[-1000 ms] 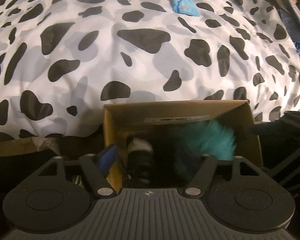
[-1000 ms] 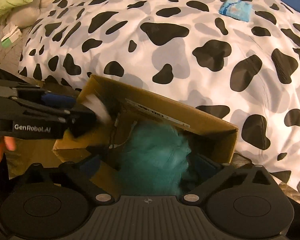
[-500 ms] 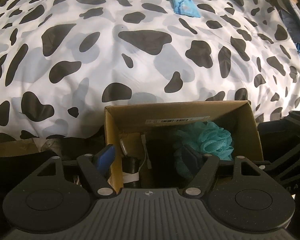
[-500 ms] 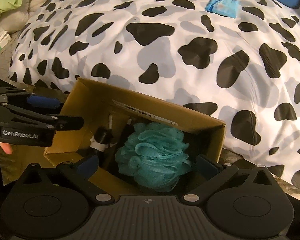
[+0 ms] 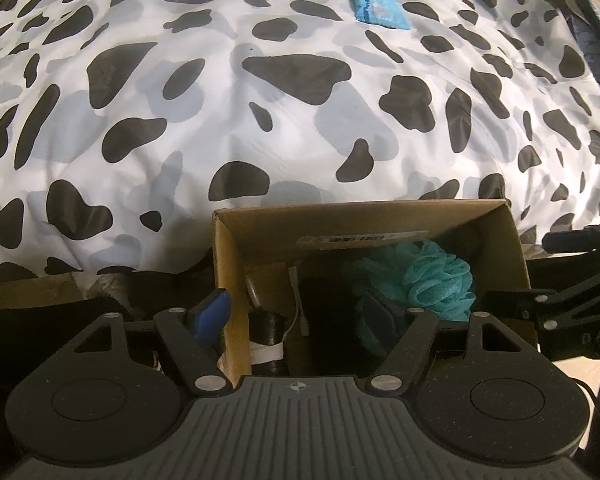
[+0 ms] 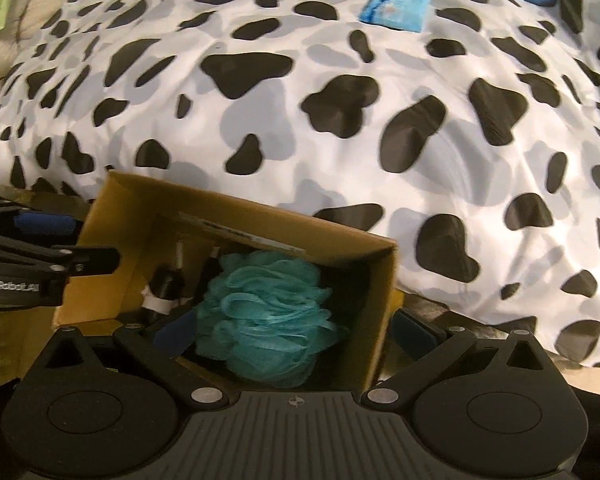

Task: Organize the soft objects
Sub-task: 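Move both tools back toward the blue wipes packet and black tissue pack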

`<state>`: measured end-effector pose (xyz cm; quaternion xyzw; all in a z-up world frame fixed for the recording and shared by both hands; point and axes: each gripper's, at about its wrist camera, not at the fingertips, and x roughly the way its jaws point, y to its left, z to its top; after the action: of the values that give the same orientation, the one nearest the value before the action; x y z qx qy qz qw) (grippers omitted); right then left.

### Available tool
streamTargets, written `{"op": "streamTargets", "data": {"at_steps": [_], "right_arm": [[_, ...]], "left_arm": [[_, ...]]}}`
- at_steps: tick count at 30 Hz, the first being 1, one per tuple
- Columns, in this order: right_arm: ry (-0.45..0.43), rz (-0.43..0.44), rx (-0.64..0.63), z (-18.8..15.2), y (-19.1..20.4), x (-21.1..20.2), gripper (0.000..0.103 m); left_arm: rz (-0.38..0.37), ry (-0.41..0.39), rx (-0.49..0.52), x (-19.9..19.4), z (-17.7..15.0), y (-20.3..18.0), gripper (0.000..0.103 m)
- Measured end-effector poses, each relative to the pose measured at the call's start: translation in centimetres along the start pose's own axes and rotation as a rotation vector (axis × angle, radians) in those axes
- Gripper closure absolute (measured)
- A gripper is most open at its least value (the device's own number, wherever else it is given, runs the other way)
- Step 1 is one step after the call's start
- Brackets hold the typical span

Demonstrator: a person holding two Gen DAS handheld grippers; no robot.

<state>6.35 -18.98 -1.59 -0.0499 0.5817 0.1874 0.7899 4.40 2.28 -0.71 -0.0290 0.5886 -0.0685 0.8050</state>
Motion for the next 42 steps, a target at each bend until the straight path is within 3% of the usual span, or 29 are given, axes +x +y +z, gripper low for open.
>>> {"op": "streamTargets", "data": {"at_steps": [21, 42], "right_arm": [[-0.097, -0.090, 0.086, 0.0, -2.7, -1.4, 0.000], [-0.165, -0.090, 0.091, 1.9, -2.1, -2.2, 0.000]], "left_arm": [[0.030, -0.069, 0.010, -0.6, 1.0, -1.2, 0.031], [0.021, -0.111, -0.001, -1.4, 1.8, -0.9, 0.031]]}}
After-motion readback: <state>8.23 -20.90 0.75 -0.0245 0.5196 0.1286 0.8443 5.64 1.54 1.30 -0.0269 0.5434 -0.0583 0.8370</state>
